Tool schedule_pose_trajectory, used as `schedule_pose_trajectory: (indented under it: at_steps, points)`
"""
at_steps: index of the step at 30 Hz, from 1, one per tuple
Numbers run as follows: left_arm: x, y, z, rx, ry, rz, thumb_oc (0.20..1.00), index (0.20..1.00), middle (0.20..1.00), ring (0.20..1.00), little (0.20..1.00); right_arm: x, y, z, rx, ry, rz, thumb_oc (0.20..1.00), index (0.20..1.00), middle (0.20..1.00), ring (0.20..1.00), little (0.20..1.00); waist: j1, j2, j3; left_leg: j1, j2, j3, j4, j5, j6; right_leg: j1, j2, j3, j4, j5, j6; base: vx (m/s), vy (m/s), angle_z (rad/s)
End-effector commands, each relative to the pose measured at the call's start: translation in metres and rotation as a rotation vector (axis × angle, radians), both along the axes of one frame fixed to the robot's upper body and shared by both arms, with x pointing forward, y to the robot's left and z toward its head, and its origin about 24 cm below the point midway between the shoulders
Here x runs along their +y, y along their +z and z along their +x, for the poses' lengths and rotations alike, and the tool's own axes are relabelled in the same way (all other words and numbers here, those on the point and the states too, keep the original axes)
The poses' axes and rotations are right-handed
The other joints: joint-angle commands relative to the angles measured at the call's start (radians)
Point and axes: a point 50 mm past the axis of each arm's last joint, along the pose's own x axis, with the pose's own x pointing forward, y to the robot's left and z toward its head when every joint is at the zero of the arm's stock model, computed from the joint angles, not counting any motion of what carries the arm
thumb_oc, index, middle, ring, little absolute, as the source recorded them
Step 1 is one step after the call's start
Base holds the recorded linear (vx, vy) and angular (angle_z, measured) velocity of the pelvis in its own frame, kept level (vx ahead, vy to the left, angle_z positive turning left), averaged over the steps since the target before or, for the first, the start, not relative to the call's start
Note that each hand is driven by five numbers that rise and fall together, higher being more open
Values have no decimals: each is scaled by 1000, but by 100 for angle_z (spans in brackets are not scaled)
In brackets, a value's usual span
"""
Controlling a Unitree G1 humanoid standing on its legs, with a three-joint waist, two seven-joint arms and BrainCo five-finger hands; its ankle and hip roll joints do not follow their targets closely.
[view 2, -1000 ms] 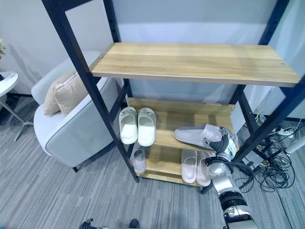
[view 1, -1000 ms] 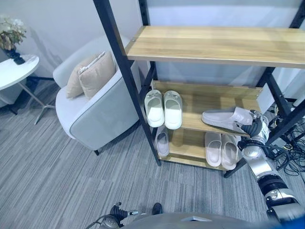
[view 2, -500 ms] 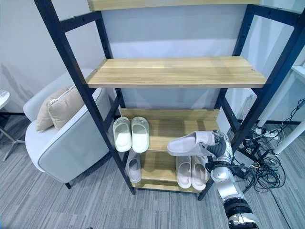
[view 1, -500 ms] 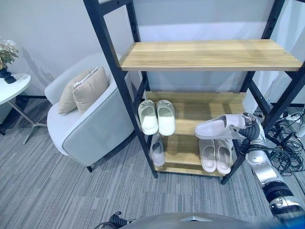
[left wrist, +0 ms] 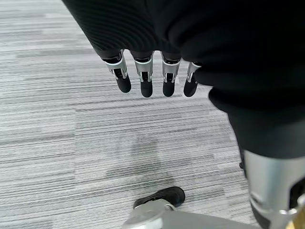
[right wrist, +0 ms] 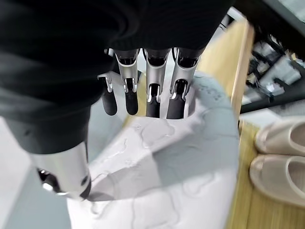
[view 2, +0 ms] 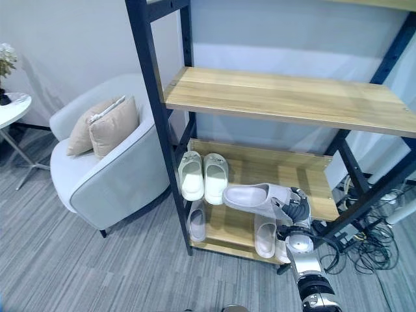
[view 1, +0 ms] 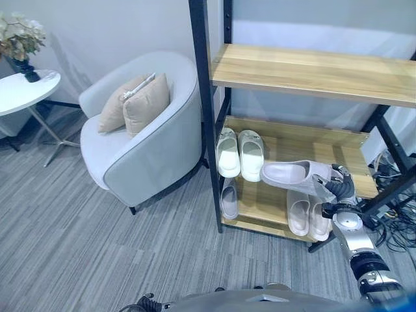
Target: Arrange the slippers neatly on the shoe rack.
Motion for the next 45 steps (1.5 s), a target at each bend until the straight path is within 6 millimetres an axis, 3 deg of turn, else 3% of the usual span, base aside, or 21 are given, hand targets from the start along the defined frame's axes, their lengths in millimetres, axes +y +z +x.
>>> schedule_pose_trajectory:
  at_steps: [1, 3, 6, 7, 8, 9, 11, 12, 14, 16, 18, 19, 20, 23, 28, 37, 42, 43, 45]
  points:
    - [2, 0, 4, 3, 34, 27, 1000, 1000, 1000, 1000, 1000, -2, 45, 24, -236, -2, 18, 200, 200, 200, 200, 200, 14, -13, -33, -3, 55, -23, 8, -75, -50, 42, -12, -21, 9, -17, 45, -25, -174, 27]
    - [1, 0, 2, 7, 46, 29, 1000, 1000, 1000, 1000, 1000, 1, 47, 23, -253, 9, 39, 200, 200, 200, 200, 200, 14, -12, -38, -10, 58, -29, 19, -78, -56, 57, -10, -32, -7, -20, 40, -37, -167, 21]
    - [-1, 0, 4, -13, 82, 22, 1000, 1000, 1000, 1000, 1000, 0, 47, 21, -274, 2, 72, 200, 200, 200, 200, 200, 19, -20, -25, -90, 56, -39, 133, -92, -81, 83, -12, -65, -49, -19, 27, -186, -178, 22]
    - [0, 2, 20, -79, 116, 23, 1000, 1000, 1000, 1000, 1000, -6, 54, 18, -323, -26, 94, 200, 200, 200, 200, 200, 11, -22, 5, -191, 68, 27, 316, -138, -95, 77, -28, -115, -36, -32, 2, -233, -74, 56]
    - [0, 3, 23, -95, 123, 26, 1000, 1000, 1000, 1000, 1000, -7, 57, 19, -337, -24, 98, 200, 200, 200, 200, 200, 8, -22, 12, -216, 82, 41, 358, -144, -99, 71, -31, -115, -25, -37, -3, -234, -74, 62]
    - [0, 3, 23, -96, 123, 26, 1000, 1000, 1000, 1000, 1000, -7, 57, 19, -338, -24, 98, 200, 200, 200, 200, 200, 8, -21, 11, -221, 83, 41, 365, -147, -99, 68, -30, -115, -23, -38, -4, -71, 48, 48]
    - [-3, 4, 30, -134, 127, 31, 1000, 1000, 1000, 1000, 1000, -1, 65, 23, -388, -9, 127, 200, 200, 200, 200, 200, 12, -18, 22, -223, 141, -4, 354, -124, -116, 41, -35, -85, 48, -58, -11, -23, 111, 7]
    - [-4, 5, 36, -155, 126, 32, 1000, 1000, 1000, 1000, 1000, 0, 68, 22, -430, -23, 162, 200, 200, 200, 200, 200, 9, -10, 29, -216, 171, -76, 323, -93, -126, 10, -39, -58, 107, -74, -4, 44, 162, -21]
    - [-4, 7, 44, -182, 143, 34, 1000, 1000, 1000, 1000, 1000, 3, 71, 23, -456, -3, 215, 200, 200, 200, 200, 200, -9, 14, 16, -160, 187, -78, 246, -105, -135, -30, -48, -43, 170, -91, 5, 67, 210, -47]
    - [-2, 11, 62, -238, 120, 35, 1000, 1000, 1000, 1000, 1000, 6, 80, 24, -527, 15, 305, 200, 200, 200, 200, 200, -24, 20, 22, -168, 151, -51, 298, -152, -127, -51, -91, -9, 203, -99, 13, 49, 271, -37]
    - [0, 15, 72, -271, 112, 39, 1000, 1000, 1000, 1000, 1000, 8, 81, 23, -555, 26, 360, 200, 200, 200, 200, 200, -33, 23, 29, -181, 141, -20, 348, -184, -118, -65, -101, 12, 226, -106, 13, 12, 166, -20]
    - [1, 15, 67, -297, 74, 42, 1000, 1000, 1000, 1000, 1000, -2, 81, 17, -585, -29, 365, 200, 200, 200, 200, 200, -18, 24, 44, -205, 130, -25, 381, -192, -113, -78, -111, 6, 250, -107, 12, -137, 105, -23]
    - [-2, 10, 48, -246, 63, 34, 1000, 1000, 1000, 1000, 1000, -10, 86, 12, -626, -64, 363, 200, 200, 200, 200, 200, -11, 20, 80, -243, 123, -21, 418, -210, -109, -115, -119, 10, 279, -109, 13, -189, 97, -25]
    - [-8, 9, 49, -247, 25, 15, 1000, 1000, 1000, 1000, 1000, -14, 91, 2, -683, -84, 380, 200, 200, 200, 200, 200, -21, 19, 115, -335, 113, -7, 502, -237, -98, -198, -128, 33, 339, -106, 15, -164, 78, 6]
    - [-15, 9, 56, -255, -28, -16, 1000, 1000, 1000, 1000, 1000, -15, 105, -6, -800, -50, 431, 200, 200, 200, 200, 200, -37, 14, 134, -428, 109, 1, 605, -277, -84, -276, -133, 64, 396, -121, 10, -47, 55, -3]
    - [-25, 17, 89, -343, -85, -46, 1000, 1000, 1000, 1000, 1000, 0, 103, -4, -931, 5, 695, 200, 200, 200, 200, 200, -61, -12, 168, -537, 104, -1, 705, -302, -76, -377, -127, 91, 453, -123, 6, -30, 0, -5]
    - [-21, 25, 107, -426, -40, -50, 1000, 1000, 1000, 1000, 1000, 8, 90, 5, -899, -21, 780, 200, 200, 200, 200, 200, -62, -3, 199, -698, 100, 2, 849, -332, -63, -537, -117, 120, 563, -137, -2, -85, -5, -4]
    - [-22, 27, 111, -448, -29, -52, 1000, 1000, 1000, 1000, 1000, 9, 91, 8, -913, -27, 800, 200, 200, 200, 200, 200, -59, 7, 207, -761, 99, -2, 920, -374, -58, -601, -108, 130, 628, -176, -2, -2, -7, -6]
    - [-22, 28, 112, -466, -18, -54, 1000, 1000, 1000, 1000, 1000, 9, 91, 8, -927, -43, 811, 200, 200, 200, 200, 200, -56, 14, 208, -813, 95, -2, 967, -386, -54, -653, -103, 135, 669, -190, -4, 21, -3, -2]
